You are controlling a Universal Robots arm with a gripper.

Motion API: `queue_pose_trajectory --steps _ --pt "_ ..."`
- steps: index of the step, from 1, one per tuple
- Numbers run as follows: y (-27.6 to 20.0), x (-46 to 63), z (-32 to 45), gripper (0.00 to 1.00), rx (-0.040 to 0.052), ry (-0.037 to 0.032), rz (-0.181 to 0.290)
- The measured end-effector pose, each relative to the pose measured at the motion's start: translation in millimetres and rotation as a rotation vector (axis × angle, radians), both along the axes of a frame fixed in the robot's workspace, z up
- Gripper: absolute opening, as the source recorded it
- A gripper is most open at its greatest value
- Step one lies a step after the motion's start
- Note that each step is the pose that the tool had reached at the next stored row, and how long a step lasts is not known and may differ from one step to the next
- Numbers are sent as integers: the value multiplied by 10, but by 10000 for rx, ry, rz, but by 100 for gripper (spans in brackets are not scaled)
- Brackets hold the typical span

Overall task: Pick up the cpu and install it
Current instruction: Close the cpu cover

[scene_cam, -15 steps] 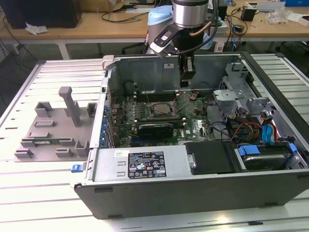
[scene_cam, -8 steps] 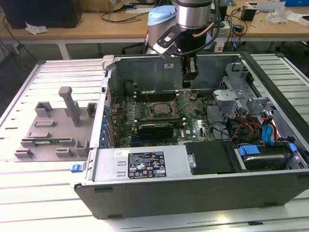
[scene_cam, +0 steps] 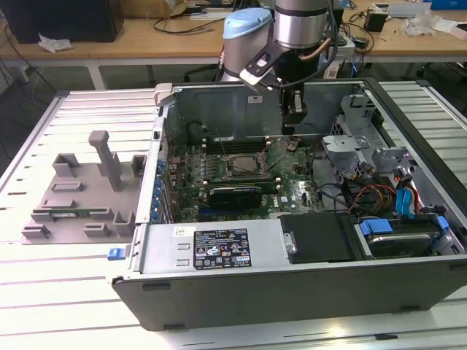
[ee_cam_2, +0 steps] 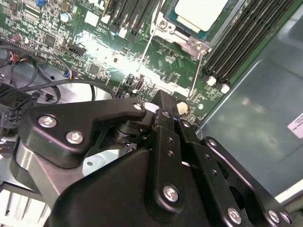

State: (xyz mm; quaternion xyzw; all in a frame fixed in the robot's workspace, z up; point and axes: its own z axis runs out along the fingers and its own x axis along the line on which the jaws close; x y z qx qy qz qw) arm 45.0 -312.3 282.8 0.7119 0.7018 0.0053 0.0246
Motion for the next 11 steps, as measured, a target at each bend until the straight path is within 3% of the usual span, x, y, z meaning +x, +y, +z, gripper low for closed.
queue_pose_trajectory --steps 11 --pt "0 171 -210 11 -2 13 0"
